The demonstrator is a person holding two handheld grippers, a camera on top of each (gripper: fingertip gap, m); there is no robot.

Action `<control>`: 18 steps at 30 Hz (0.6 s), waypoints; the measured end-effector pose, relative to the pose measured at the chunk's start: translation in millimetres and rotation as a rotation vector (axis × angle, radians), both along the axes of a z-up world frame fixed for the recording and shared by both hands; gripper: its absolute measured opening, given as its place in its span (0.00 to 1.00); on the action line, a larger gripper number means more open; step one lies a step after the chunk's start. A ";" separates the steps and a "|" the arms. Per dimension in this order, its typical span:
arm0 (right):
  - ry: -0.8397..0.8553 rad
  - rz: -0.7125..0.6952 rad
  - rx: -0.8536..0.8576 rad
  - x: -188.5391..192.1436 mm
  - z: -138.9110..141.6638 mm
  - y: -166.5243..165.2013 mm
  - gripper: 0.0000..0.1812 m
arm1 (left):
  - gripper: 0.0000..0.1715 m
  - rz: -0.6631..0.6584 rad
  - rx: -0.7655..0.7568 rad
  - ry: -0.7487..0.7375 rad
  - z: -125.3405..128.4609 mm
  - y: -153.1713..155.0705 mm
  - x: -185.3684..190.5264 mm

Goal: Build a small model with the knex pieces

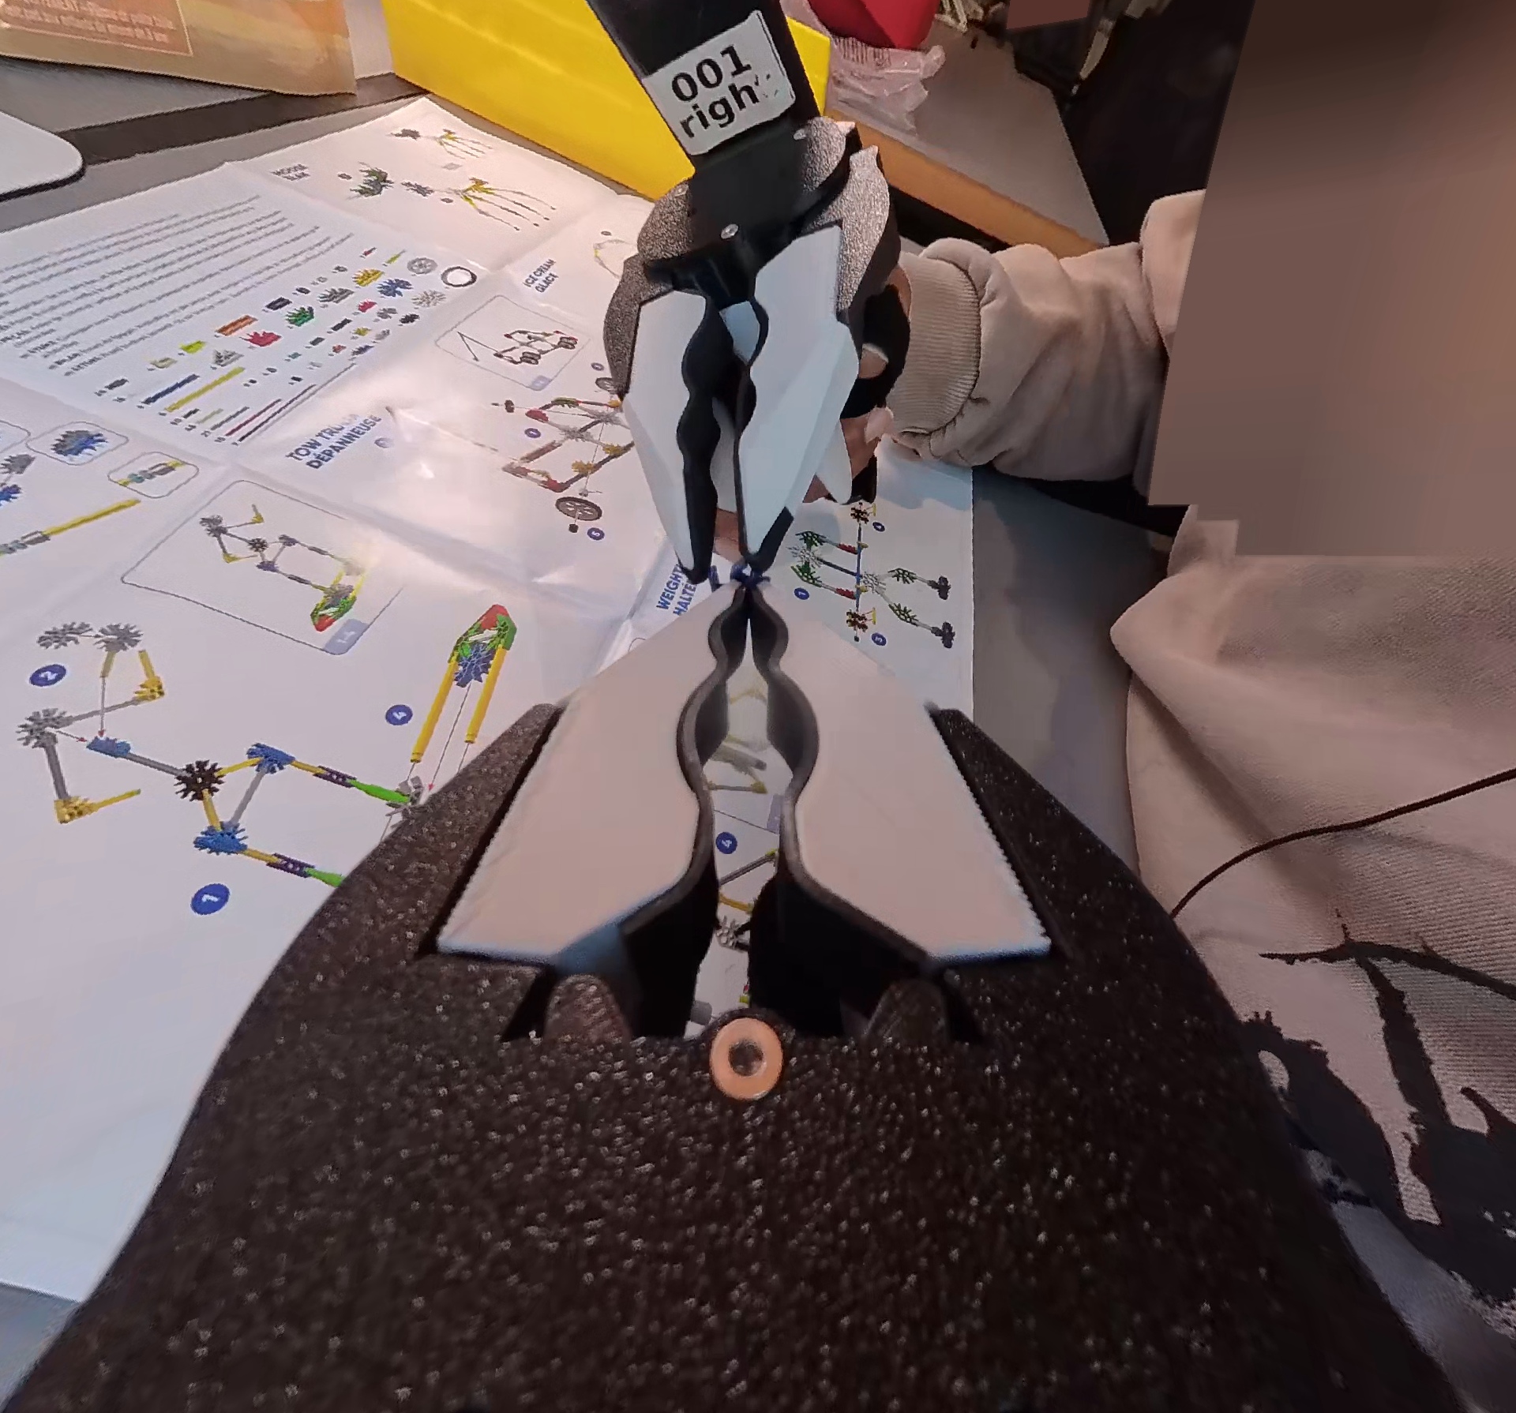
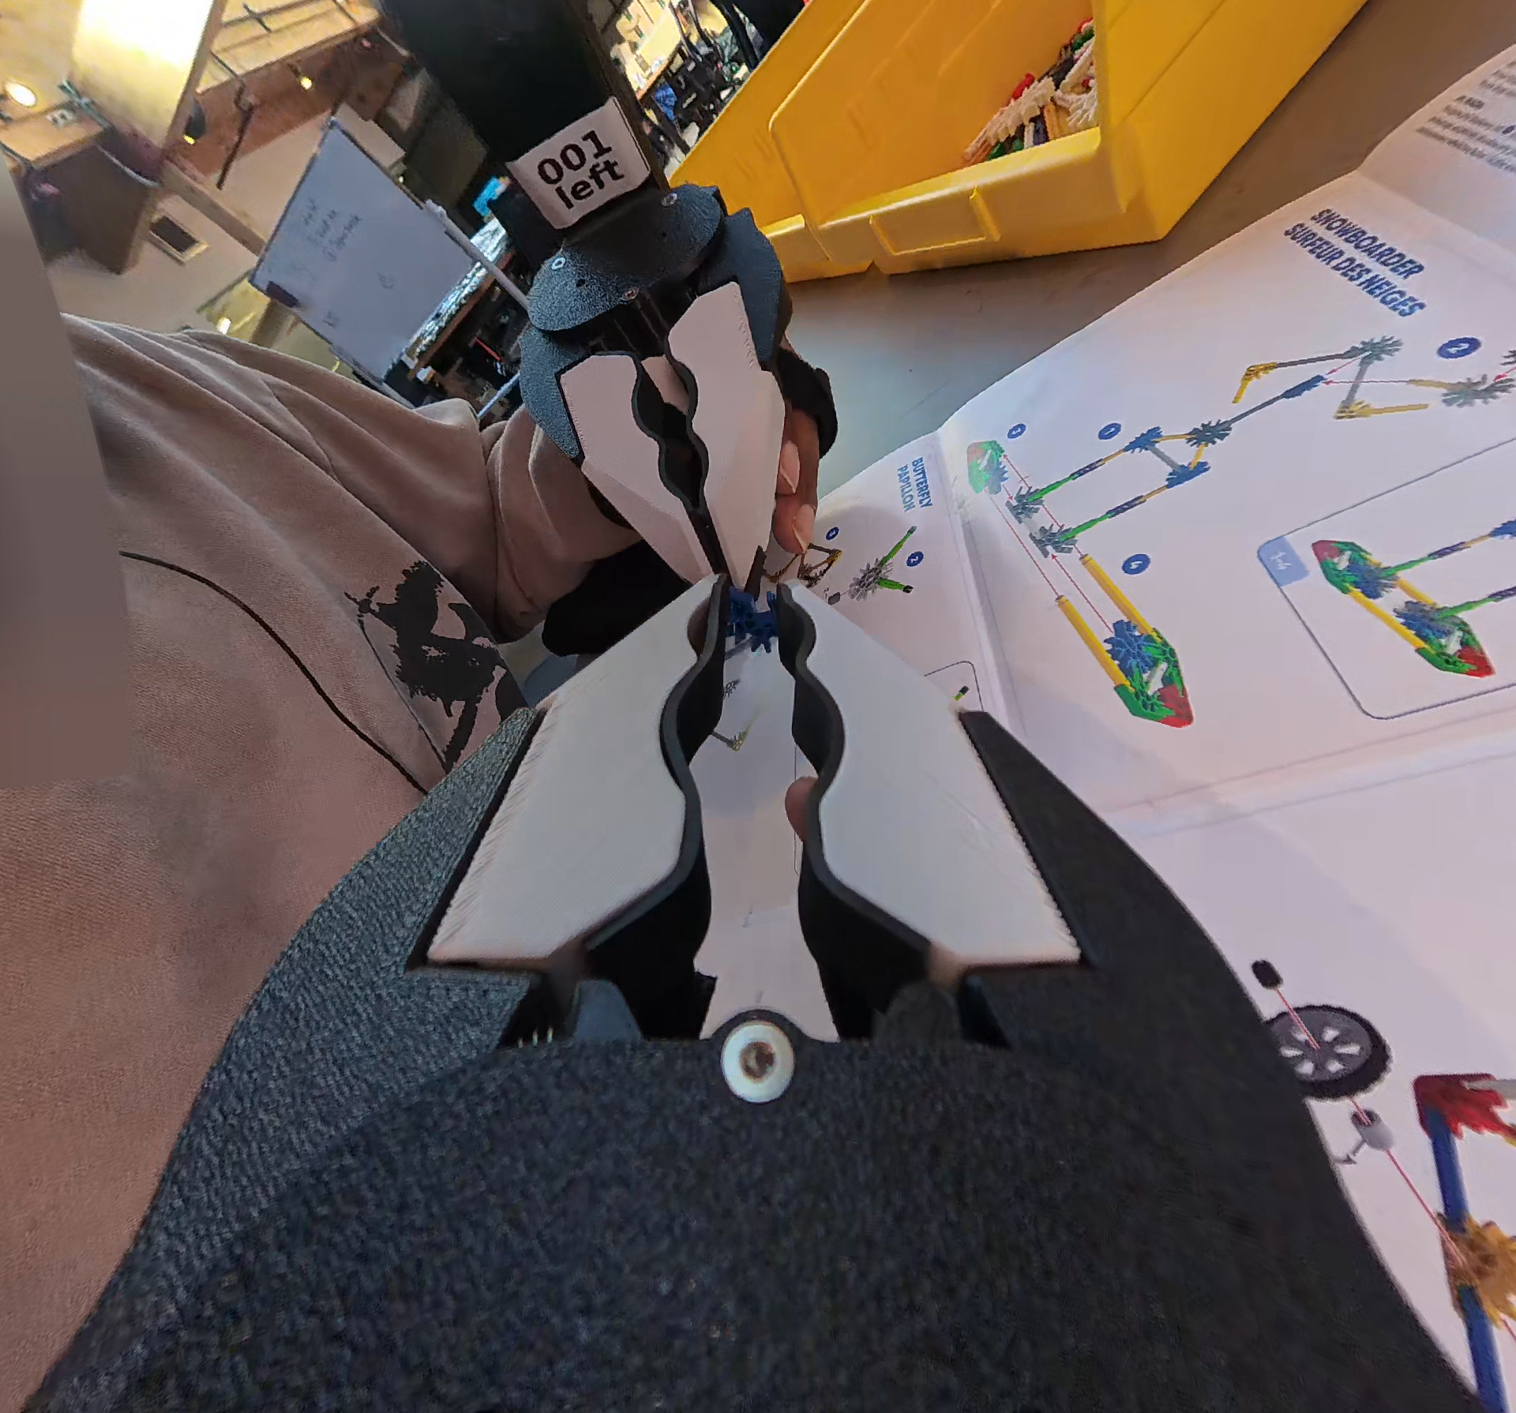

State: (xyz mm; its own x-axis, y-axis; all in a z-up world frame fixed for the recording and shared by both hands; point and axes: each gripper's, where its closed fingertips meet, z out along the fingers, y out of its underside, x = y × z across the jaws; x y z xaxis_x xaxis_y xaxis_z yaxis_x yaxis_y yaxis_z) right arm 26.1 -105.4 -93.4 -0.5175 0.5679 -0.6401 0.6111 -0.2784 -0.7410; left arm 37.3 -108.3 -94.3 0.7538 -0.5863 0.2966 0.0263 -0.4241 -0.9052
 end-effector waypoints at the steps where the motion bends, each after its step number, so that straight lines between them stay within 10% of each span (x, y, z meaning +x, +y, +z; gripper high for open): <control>1: 0.009 -0.005 -0.007 -0.5 1.7 0.8 0.06 | 0.00 0.007 -0.007 -0.027 1.3 0.8 -1.6; 18: 0.132 -0.003 -0.240 0.3 37.2 0.8 0.06 | 0.15 -0.040 -0.118 -0.461 20.0 4.4 2.4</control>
